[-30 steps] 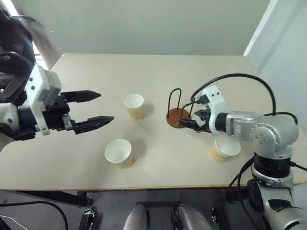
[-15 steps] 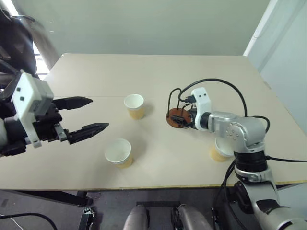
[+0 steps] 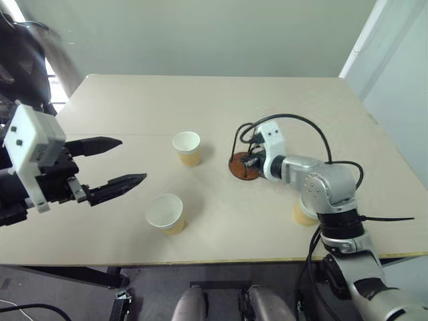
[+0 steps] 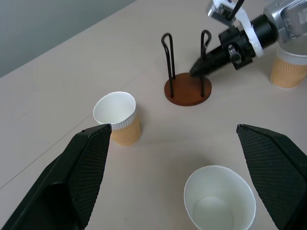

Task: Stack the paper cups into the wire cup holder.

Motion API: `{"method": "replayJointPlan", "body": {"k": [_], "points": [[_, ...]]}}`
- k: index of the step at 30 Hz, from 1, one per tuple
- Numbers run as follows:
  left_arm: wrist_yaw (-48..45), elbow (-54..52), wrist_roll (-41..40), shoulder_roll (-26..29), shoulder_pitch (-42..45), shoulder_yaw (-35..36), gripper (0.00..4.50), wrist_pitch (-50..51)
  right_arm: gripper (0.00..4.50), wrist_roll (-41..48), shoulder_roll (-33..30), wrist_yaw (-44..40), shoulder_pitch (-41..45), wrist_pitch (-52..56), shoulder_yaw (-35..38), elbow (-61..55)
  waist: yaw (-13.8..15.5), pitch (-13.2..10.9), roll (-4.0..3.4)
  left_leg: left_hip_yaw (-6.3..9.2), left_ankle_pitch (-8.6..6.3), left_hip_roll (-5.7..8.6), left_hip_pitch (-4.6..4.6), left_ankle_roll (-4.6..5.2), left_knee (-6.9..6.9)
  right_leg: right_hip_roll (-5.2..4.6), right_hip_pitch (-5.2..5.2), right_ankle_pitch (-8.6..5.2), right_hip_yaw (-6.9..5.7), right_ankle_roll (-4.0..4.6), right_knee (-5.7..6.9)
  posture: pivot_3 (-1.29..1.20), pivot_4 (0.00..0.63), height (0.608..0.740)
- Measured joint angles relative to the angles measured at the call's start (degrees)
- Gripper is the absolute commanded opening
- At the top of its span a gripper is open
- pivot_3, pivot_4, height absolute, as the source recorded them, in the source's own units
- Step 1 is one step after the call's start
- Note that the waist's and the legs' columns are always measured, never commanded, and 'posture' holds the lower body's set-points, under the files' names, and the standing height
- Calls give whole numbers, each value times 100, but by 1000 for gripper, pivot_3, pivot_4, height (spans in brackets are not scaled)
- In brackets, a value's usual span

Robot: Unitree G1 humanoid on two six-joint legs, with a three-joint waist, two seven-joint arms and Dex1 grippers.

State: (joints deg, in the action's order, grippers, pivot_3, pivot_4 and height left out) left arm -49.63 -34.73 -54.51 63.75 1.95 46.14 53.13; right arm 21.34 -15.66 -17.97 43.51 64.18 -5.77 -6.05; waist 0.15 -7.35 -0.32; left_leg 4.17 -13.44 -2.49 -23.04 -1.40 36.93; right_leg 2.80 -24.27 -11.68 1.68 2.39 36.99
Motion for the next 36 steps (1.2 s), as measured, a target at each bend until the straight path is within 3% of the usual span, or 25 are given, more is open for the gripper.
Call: {"method": "replayJointPlan", "body": {"k": [9, 17, 22, 36], "points": [[-46, 0, -160, 14, -95, 0, 4500, 45, 33, 17, -345, -641, -216, -169, -232, -160, -3, 2, 3, -2, -3, -2, -1, -5, 0, 0, 0, -3, -3, 6, -1, 0, 150, 740], [-288, 37, -209, 174, -103, -10, 4500, 70, 33, 537, -1540, -2659, -667, -765, -654, -829, -2, 2, 4, -6, -3, -2, -5, -6, 1, 1, 3, -5, -2, 4, -5, 0, 150, 740], [-312, 87, -261, 197, -58, -176, 4500, 68, 33, 413, -1988, -3566, -872, -1591, -1141, -1070, -6, 3, 5, -6, -1, -4, -1, -3, 5, 3, 6, -5, -2, 2, -5, 0, 150, 740], [-254, 107, -255, 201, 26, -215, 4500, 54, 33, 310, -2504, -4812, -1120, -2468, -1451, -1284, -9, 3, 7, -8, 3, -5, 0, 2, 12, 3, 14, -21, 0, 25, -7, 0, 150, 740]]}}
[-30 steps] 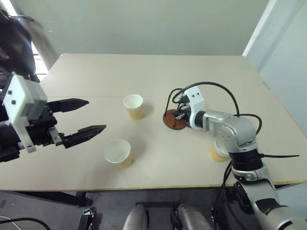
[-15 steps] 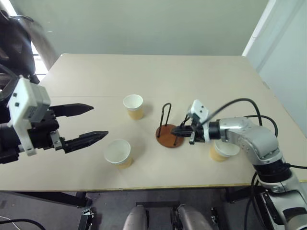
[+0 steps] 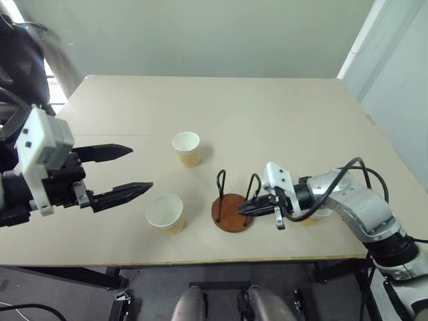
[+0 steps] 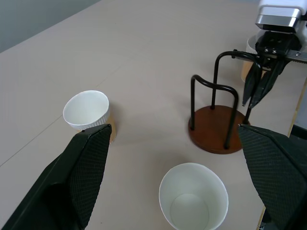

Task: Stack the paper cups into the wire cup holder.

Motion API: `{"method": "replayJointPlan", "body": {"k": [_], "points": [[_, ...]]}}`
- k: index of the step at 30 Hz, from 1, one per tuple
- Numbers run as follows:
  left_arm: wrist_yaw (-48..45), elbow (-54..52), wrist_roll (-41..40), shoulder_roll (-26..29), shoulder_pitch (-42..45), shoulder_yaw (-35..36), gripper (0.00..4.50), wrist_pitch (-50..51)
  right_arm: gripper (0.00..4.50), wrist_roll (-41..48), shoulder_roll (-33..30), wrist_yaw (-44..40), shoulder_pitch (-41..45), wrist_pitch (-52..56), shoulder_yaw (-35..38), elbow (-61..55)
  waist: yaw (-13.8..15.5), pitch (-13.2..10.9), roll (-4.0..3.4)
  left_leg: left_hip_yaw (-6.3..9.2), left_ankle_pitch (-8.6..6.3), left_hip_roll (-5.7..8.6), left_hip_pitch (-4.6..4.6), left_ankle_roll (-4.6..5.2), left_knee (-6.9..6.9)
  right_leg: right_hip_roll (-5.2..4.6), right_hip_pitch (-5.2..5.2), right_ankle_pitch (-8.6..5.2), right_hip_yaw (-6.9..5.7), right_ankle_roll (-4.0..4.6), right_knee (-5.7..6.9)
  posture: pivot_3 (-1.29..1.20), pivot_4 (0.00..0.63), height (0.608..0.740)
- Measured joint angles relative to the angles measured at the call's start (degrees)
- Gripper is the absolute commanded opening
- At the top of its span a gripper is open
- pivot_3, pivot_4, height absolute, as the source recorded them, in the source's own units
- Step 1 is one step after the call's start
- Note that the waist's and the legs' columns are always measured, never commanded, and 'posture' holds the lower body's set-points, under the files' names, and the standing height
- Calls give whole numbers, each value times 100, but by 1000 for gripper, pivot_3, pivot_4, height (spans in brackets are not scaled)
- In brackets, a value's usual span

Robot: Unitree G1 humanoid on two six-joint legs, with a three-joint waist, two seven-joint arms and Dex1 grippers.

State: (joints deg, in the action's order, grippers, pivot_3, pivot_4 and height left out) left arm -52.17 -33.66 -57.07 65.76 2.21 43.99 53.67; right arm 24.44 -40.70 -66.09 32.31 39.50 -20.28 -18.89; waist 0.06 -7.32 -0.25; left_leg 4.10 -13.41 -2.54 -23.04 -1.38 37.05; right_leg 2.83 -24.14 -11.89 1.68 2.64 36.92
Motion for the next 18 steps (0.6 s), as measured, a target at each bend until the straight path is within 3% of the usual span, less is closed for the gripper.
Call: {"method": "replayJointPlan", "body": {"k": [11, 14, 18], "points": [[-105, -13, -133, 19, -37, -15, 4500, 46, 33, -302, 6, -295, 0, -437, -143, 62, -1, 0, 0, 0, 1, 0, 7, 1, 0, 0, 7, 0, 0, -1, 0, 0, 150, 740], [-117, -18, -136, 35, -39, -15, 4500, 50, 805, -453, 7, -365, 2, -585, -251, 94, -2, 0, 0, 0, 1, 0, 9, 2, 0, 0, 10, 0, 0, -1, 0, 0, 150, 740], [-118, -28, -140, 37, -47, -15, 4500, 54, 2204, -620, 5, -476, 30, -680, -331, 190, -2, 0, 0, 0, 2, 0, 10, 3, 0, 0, 12, -4, 0, 6, 0, 0, 150, 740]]}}
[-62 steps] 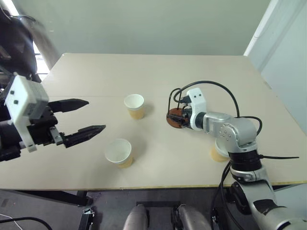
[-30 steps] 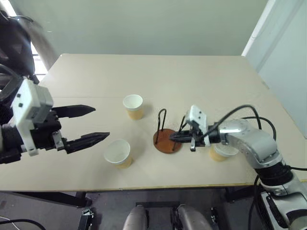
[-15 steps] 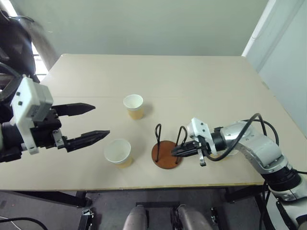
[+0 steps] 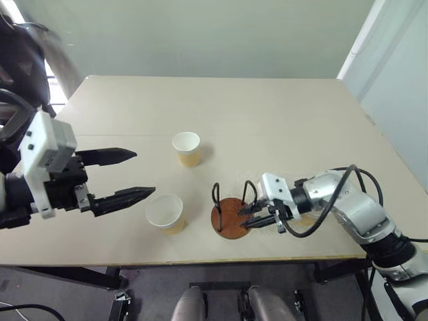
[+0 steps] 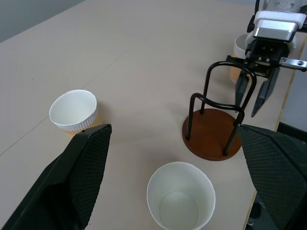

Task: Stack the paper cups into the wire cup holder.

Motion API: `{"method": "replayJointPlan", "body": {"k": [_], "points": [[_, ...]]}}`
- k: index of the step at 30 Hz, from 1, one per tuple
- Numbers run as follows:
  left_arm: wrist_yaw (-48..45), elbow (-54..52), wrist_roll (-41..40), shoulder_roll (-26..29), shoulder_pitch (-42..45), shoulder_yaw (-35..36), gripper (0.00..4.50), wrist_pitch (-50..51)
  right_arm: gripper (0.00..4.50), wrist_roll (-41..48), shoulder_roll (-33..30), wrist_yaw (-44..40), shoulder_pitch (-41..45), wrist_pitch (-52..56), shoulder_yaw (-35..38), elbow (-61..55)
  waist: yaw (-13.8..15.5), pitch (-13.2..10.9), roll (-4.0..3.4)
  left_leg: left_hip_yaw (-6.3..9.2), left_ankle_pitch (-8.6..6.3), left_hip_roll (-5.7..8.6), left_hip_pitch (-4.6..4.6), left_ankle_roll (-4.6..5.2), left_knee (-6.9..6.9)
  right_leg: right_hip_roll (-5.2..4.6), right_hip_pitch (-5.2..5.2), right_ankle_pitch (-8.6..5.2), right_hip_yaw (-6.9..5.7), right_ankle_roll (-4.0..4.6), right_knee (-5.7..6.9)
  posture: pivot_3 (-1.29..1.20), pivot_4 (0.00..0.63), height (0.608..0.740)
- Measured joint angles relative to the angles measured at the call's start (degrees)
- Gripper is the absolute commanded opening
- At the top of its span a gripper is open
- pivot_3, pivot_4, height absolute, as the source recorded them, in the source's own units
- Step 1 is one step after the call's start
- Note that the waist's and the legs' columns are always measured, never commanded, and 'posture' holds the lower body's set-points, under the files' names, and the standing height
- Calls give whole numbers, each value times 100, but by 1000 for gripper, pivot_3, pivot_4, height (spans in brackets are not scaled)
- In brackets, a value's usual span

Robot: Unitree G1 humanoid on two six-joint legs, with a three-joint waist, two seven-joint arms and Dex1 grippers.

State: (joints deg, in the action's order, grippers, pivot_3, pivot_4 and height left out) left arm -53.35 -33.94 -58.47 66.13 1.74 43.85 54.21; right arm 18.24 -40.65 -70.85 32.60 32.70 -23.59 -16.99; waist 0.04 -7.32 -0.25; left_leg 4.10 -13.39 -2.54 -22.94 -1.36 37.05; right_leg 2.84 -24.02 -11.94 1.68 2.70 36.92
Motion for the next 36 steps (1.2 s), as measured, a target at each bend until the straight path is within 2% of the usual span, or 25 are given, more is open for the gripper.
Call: {"method": "replayJointPlan", "body": {"k": [6, 12, 18, 23, 26, 31, 33, 36], "points": [[-1, -5, -5, 1, -13, 0, 4500, 4, 4429, -172, -112, -228, 224, -28, -16, 19, -1, 0, 0, 0, 1, 0, 1, 1, 0, 0, 3, -3, 0, 4, 0, 0, 150, 740], [-12, 4, -5, 2, 11, -34, 4500, 1, 4473, -327, -406, -451, 359, -172, -12, -82, 1, 0, 0, 0, 1, 0, 1, 1, 0, 0, 3, -4, 0, 6, -1, 0, 150, 740], [-321, 59, -129, 46, 237, -320, 4500, -61, 4473, -459, -1020, -687, 475, -427, 111, -190, 14, -2, 3, 0, 1, 1, -1, 2, 1, 0, 7, -6, 1, 7, -3, 0, 150, 740], [-981, 269, -138, 373, 625, -620, 4500, -297, 4473, -505, -1636, -846, 603, -578, 509, -184, 20, -3, 3, 0, 1, 1, -1, 2, 0, 0, 6, -8, 1, 8, -3, 0, 150, 740], [-1500, 483, -108, 637, 832, -821, 4500, -464, 4473, -489, -2281, -955, 620, -607, 1033, -163, 33, -5, 3, 0, -1, 1, -7, 1, -3, 0, 6, -18, 3, 3, -3, 0, 150, 740], [-2376, 460, 186, 881, 354, -1194, 4500, -604, 4473, -222, -3386, -1204, -392, -342, 2343, -465, 63, -3, 5, -2, -34, 2, -13, 3, 0, 0, 13, -61, 6, -13, 3, 0, 150, 740], [-2559, 438, 371, 894, 245, -1343, 4500, -703, 4473, -96, -3498, -1190, -858, -187, 2768, -768, 60, 0, 13, -1, -46, 2, -12, -7, 0, 4, 13, -66, 5, -26, 4, 0, 150, 740], [-2618, 519, 573, 900, 443, -1619, 4500, -922, 4473, 114, -3485, -1087, -1425, 66, 2951, -1298, 45, 0, 13, -1, -56, 1, -6, -11, 2, 8, 16, -56, 6, -56, 4, 0, 150, 740]]}}
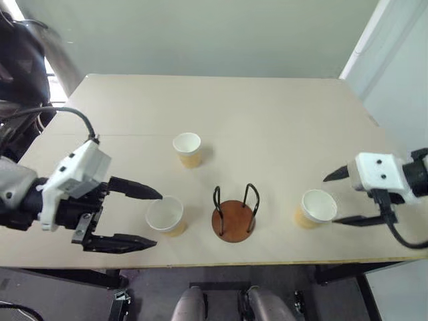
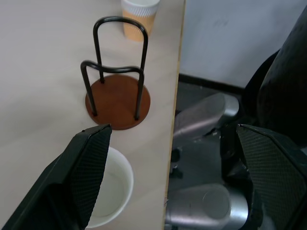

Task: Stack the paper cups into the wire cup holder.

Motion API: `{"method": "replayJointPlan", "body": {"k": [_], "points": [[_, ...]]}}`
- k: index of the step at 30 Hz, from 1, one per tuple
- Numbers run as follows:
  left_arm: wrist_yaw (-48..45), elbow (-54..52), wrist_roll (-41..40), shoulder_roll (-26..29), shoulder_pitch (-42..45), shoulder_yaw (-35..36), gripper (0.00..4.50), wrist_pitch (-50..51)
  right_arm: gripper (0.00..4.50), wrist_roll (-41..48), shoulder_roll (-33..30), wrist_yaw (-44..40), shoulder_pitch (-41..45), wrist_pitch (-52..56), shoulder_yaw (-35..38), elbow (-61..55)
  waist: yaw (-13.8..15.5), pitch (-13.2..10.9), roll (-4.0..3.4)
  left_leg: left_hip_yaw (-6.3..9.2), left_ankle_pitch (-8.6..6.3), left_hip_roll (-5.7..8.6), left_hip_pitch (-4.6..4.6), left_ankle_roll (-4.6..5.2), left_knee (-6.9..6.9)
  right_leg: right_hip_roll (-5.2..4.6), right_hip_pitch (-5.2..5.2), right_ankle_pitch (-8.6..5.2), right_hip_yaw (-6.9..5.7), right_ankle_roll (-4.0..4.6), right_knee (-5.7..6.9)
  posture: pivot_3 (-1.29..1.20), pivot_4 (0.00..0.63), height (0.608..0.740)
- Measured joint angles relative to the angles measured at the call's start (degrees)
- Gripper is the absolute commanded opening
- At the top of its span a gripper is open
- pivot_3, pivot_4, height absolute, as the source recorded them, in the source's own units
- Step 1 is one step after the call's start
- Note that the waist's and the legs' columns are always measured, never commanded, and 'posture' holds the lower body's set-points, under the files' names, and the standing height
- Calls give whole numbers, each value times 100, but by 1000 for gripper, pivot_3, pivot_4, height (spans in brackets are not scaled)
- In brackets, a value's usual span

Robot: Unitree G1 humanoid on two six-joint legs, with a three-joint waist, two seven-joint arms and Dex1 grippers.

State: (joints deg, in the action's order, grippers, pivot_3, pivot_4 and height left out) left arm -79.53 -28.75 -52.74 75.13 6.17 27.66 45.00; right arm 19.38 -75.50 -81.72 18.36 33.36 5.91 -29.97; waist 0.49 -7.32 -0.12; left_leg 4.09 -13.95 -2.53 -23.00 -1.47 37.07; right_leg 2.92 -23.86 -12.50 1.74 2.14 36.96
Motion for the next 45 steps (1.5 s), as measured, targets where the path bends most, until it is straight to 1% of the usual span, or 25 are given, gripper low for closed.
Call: {"method": "replayJointPlan", "body": {"k": [4, 12, 17, 21, 24, 28, 29, 32, 34, 35, 40, 45], "points": [[-8, 2, 39, -2, 135, -184, 4500, -65, 4473, 176, 29, 181, -344, 215, 27, -346, 3, 0, 0, -1, -4, 0, 0, 7, 1, 0, 2, -2, 2, -9, -2, 0, 150, 740], [30, -139, 207, -6, -107, -31, 4500, -34, 4473, 147, 61, 546, -659, 248, -66, -435, 5, 0, 0, 0, -6, 0, 9, 12, 3, 0, 11, -4, 3, -12, -1, 0, 150, 740], [245, -310, 284, -80, -140, 285, 4500, 14, 4473, -128, 55, 626, -712, -50, -355, -158, 7, 0, 0, 0, -6, 0, 14, 15, 8, 0, 18, -1, 3, -17, -1, 0, 150, 740], [312, -465, 285, -165, -267, 457, 4500, 74, 4473, -276, 159, 677, -554, -134, -727, -99, 4, 0, 1, 0, -7, 0, 20, 16, 8, 1, 22, 0, 3, -17, 1, 0, 150, 740], [368, -518, 284, -190, -323, 572, 4500, 135, 3872, -397, 246, 691, -418, -183, -974, 36, 4, 0, 1, 0, -6, -1, 21, 17, 11, 1, 24, 2, 3, -21, 2, 0, 150, 740], [395, -605, 267, -198, -407, 745, 4500, 243, 2487, -586, 400, 695, -144, -266, -1323, 194, 3, 0, 1, 0, -5, -1, 23, 20, 12, 1, 26, 7, 3, -24, 2, 0, 150, 740], [408, -630, 253, -202, -418, 783, 4500, 271, 2066, -626, 456, 691, -92, -292, -1383, 246, 4, 0, 1, 0, -5, -1, 24, 20, 13, 1, 27, 8, 3, -24, 2, 0, 150, 740], [469, -672, 207, -220, -468, 893, 4500, 342, 1044, -748, 522, 671, 18, -352, -1549, 341, 3, 0, 1, 0, -5, -3, 24, 20, 14, 1, 27, 9, 3, -24, 2, 0, 150, 740], [492, -716, 174, -230, -501, 1001, 4500, 412, 280, -836, 566, 644, 81, -414, -1632, 430, 3, 0, 0, 0, -5, -3, 24, 20, 15, 1, 27, 11, 3, -25, 2, 0, 150, 740], [512, -718, 144, -246, -500, 1059, 4500, 429, 28, -854, 577, 629, 136, -432, -1661, 490, 3, 0, 0, 0, -5, -2, 24, 21, 15, 1, 27, 12, 3, -25, 2, 0, 150, 740], [717, -729, -102, -444, -467, 1286, 4500, 504, 28, -973, 623, 524, 294, -563, -1773, 591, 4, 0, 1, 0, -5, -3, 28, 21, 15, 1, 31, 13, 2, -24, 3, 0, 150, 740], [834, -724, -191, -462, -551, 1648, 4500, 612, 28, -1026, 692, 388, 407, -659, -1841, 707, 1, 0, 0, -1, -5, -3, 41, 21, 16, 1, 39, 13, 3, -23, 3, 0, 150, 740]]}}
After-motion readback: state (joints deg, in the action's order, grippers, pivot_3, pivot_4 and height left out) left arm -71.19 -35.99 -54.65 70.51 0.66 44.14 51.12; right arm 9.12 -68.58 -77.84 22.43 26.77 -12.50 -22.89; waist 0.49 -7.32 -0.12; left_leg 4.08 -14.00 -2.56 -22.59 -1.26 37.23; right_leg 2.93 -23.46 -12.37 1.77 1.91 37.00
